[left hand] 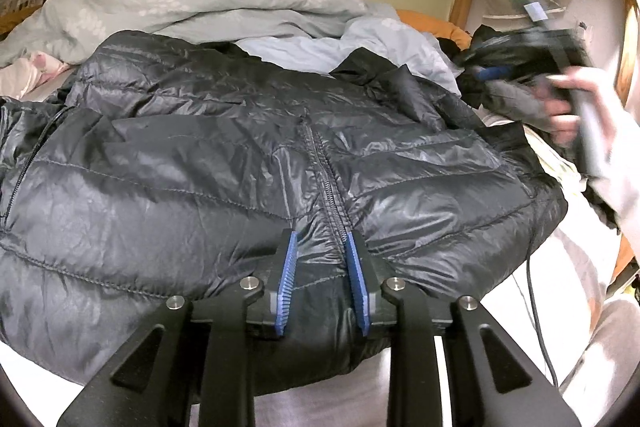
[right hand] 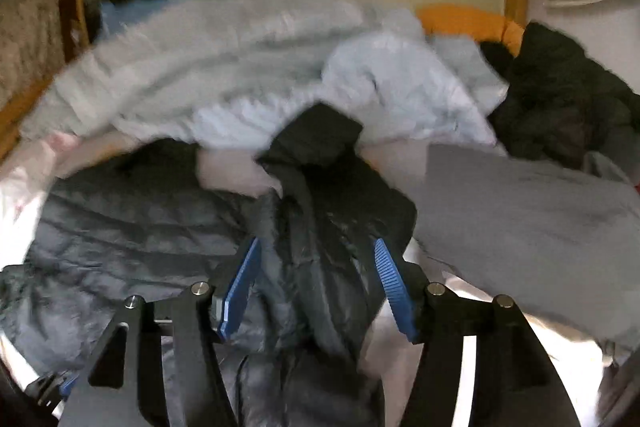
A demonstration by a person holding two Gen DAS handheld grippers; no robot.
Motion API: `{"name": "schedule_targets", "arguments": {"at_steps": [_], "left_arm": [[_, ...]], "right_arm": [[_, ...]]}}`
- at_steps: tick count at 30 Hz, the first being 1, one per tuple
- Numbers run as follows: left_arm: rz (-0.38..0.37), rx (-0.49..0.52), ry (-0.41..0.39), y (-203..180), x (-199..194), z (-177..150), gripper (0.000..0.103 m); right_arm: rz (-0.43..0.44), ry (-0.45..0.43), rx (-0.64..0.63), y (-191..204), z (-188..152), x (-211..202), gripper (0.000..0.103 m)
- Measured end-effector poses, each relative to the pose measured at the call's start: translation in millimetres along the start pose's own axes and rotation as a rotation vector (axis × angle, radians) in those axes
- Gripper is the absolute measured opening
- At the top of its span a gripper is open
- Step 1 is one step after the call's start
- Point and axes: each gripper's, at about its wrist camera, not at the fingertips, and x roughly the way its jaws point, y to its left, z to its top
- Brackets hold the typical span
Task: Fold large clothes
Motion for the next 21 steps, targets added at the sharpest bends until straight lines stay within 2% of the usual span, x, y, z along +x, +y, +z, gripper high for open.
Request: {"name": "schedule_targets", "arguments": {"at_steps": [3, 5, 6, 7, 10, 12, 16, 18, 21], "left_arm": [[-0.004, 0.0, 0.0, 1.5, 0.0, 0.3, 0.026], [-0.001, 0.001, 0.001, 1.3, 0.4, 0.5, 0.026], [0.001, 0.001, 0.0, 0.5, 0.9, 0.7, 0.026], [0.002, 0.001, 0.001, 0.0, 1.2, 0.9, 0.026], [0.006, 0.003, 0.002, -0.6, 2.1, 1.1, 0.027], [0.005, 0.003, 0.002, -0.2, 2.1, 1.2, 0.027], [0.007, 0.003, 0.002, -0.4, 1.8, 1.1, 0.027], [0.009, 0.004, 0.001, -0.3, 2.3, 1.1, 0.027], [0.006, 0.004, -0.001, 0.9, 1.2, 0.2, 0.027]], "right_arm": [[-0.023, 0.132, 0.033, -3.3, 4.6, 63.5, 0.044], [-0.025, 0.163, 0.023, -2.0, 2.6, 83.4, 0.034], [-0.03, 0.152, 0.015, -1.5, 1.7, 83.1, 0.016], [-0.042, 0.114, 0.006, -1.2, 0.8, 76.0, 0.004], [-0.096, -0.046, -0.018, -0.6, -6.0, 31.8, 0.003], [-0.173, -0.134, -0.059, 2.6, -17.3, -9.5, 0.003], [-0.21, -0.3, -0.078, -0.6, -61.2, -94.0, 0.003], [-0.251, -0.337, -0.056, -12.1, -88.0, -120.1, 0.003], [-0.311, -0.296, 0.01, -41.3, -122.6, -131.7, 0.003]]}}
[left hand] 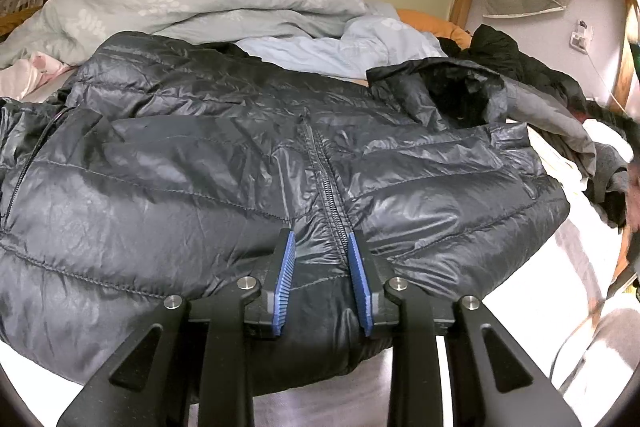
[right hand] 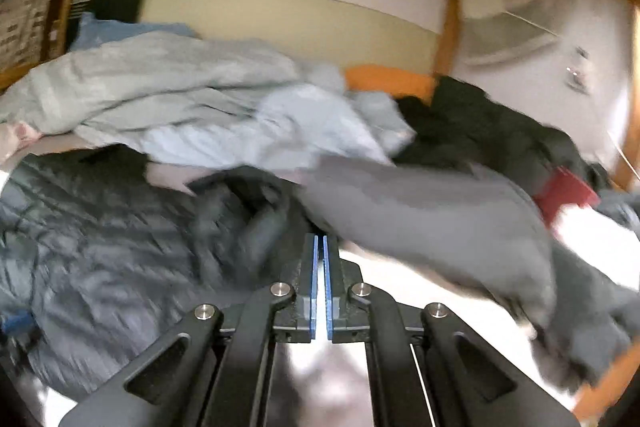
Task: Fold large clothes
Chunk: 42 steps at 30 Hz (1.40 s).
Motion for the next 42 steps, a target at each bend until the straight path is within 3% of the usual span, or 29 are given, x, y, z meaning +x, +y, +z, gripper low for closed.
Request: {"name": "schedule_targets", "arguments": {"at_steps": [4, 6, 8, 9, 10, 12, 14, 16, 18, 20, 22, 24, 26, 27, 28, 30, 35, 40, 42], "left_arm": [[0.001, 0.001, 0.0, 0.2, -0.3, -0.1, 0.027], [0.001, 0.001, 0.0, 0.2, -0.3, -0.1, 0.027], [0.004, 0.002, 0.0, -0.2, -0.3, 0.0, 0.028], [0.009, 0.003, -0.001, -0.6, -0.5, -0.1, 0.028], [0.013, 0.004, -0.002, -0.9, -0.7, -0.1, 0.029], [0.019, 0.005, -0.003, -1.0, -1.0, 0.0, 0.03], [0.02, 0.004, -0.003, -1.0, -0.5, 0.6, 0.03], [0.02, 0.004, -0.002, -0.7, -0.3, 0.5, 0.031], [0.021, 0.004, -0.002, -0.7, -0.2, 0.7, 0.031], [0.021, 0.003, -0.001, -0.3, -0.2, 1.2, 0.031], [0.02, 0.003, -0.001, 0.0, -0.2, 1.2, 0.031], [0.016, -0.001, 0.001, 1.0, 0.2, 1.6, 0.031], [0.015, -0.003, 0.002, 0.3, 1.2, 1.8, 0.031], [0.016, -0.003, 0.003, -0.2, 1.5, 1.8, 0.031], [0.016, -0.003, 0.003, -0.4, 1.6, 1.9, 0.031], [0.015, -0.006, 0.003, -0.6, 1.7, 2.0, 0.031], [0.022, -0.006, 0.002, -3.1, 3.8, 3.1, 0.031], [0.005, -0.018, 0.001, -2.1, 3.3, 4.0, 0.032], [-0.021, -0.02, -0.032, -1.3, -5.6, 6.1, 0.042]], "right_arm": [[0.045, 0.104, -0.011, -21.0, -21.4, 14.9, 0.003], [0.152, 0.096, 0.017, -20.6, -5.5, 16.1, 0.004], [0.213, 0.086, 0.033, -12.0, 18.8, 19.4, 0.012], [0.237, 0.075, 0.046, -6.4, 33.2, 20.2, 0.026], [0.269, 0.065, 0.054, 0.5, 47.9, 22.5, 0.049], [0.306, 0.051, 0.044, 21.4, 78.7, 32.7, 0.073], [0.203, 0.044, -0.006, 45.0, 105.2, 51.7, 0.075], [0.075, 0.088, -0.078, 72.9, 131.5, 89.1, 0.087], [0.139, 0.202, -0.145, 102.7, 148.8, 136.0, 0.087], [0.195, 0.334, -0.301, 142.0, 150.9, 176.9, 0.087], [0.142, 0.356, -0.379, 165.9, 143.7, 198.1, 0.087], [0.042, 0.449, -0.385, 179.3, 133.8, 231.0, 0.087], [0.022, 0.509, -0.37, 177.6, 124.0, 250.7, 0.079], [0.017, 0.51, -0.382, 176.7, 120.6, 255.9, 0.061], [0.01, 0.505, -0.393, 175.2, 118.4, 255.4, 0.035], [-0.012, 0.478, -0.401, 167.2, 116.8, 248.9, 0.002], [-0.033, 0.115, -0.311, 119.2, 145.4, 175.2, 0.002], [0.197, -0.053, -0.183, 90.1, 172.3, 74.9, 0.002], [0.304, -0.107, -0.162, 89.1, 169.0, 36.9, 0.002]]}}
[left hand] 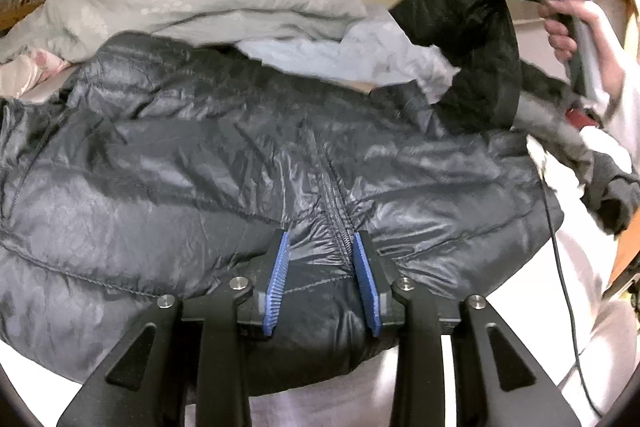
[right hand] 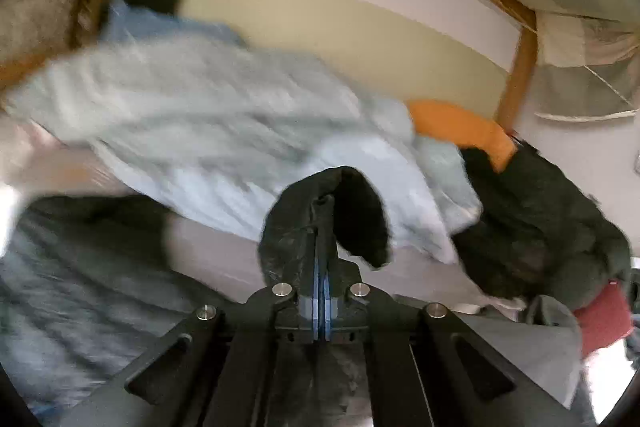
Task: Fold large clothes
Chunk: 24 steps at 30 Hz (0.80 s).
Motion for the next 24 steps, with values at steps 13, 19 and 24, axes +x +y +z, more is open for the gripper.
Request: {"name": "schedule_targets", "arguments": {"at_steps": [13, 19, 24], "left_arm": [[0.053, -0.052, -0.209, 26.7, -65.7, 39.8, 0.08], [0.081, 0.037, -0.109, 3.7, -41.3, 68.3, 0.08], [0.044, 0.236, 0.083, -46.0, 31.5, 128.6, 0.088]], "right_arm": [[0.334, 0.205, 0.003, 100.1, -200.8, -27.5, 0.05], [0.272, 0.015, 0.116, 44.8, -198.8, -61.8, 0.058], [0.171, -0.143, 0.259, -8.6, -176.7, -81.3, 0.065]]}}
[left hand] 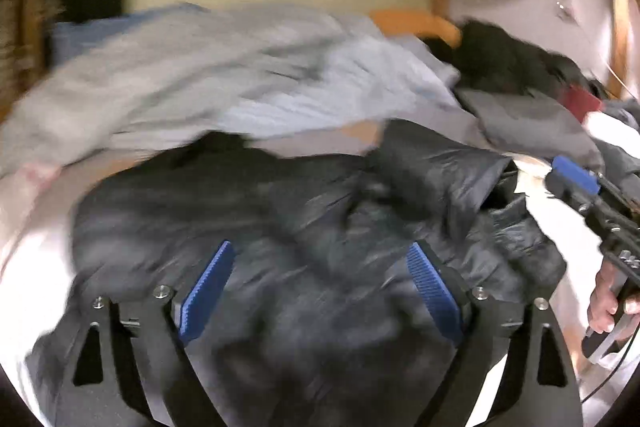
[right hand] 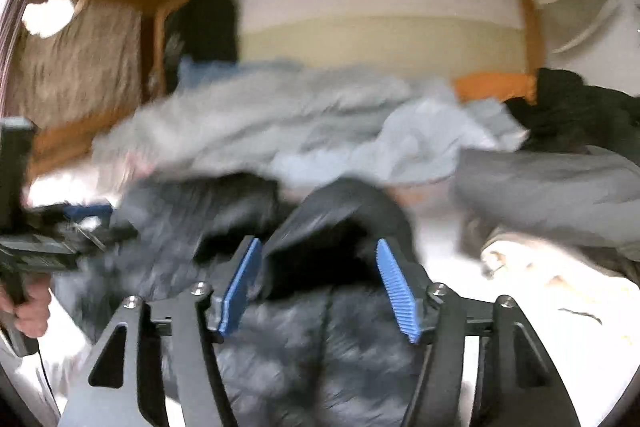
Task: Fold large clothes
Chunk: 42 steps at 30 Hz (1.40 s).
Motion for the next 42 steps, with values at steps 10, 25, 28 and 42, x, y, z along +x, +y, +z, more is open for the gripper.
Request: {"name": "schedule_targets", "arguments": {"at_steps": [10, 25, 28, 42], "left_arm": [[0.305, -0.159, 0.38, 39.1, 168.6, 51.3, 0.06], [0.173, -0.416, 0.285, 129.7, 79.2, 9.9, 0.072], [0.219, -0.437, 0.373, 138.6, 107.9, 4.2, 0.069], [0.478, -0.387, 0.108, 171.3, 39.6, 41.0, 0.001]], "right_arm": [[0.333, 0.383, -0.039, -22.9, 62.8, 99.7, 0.065], [0.087, 0.66, -0.037, -75.0, -2.6, 192.1, 0.064], [0.074, 0.679, -0.003, -77.7, -2.4, 201.1, 0.064], [0.168, 0.437, 0.068, -96.6, 28.2, 163.3, 0.053]]}}
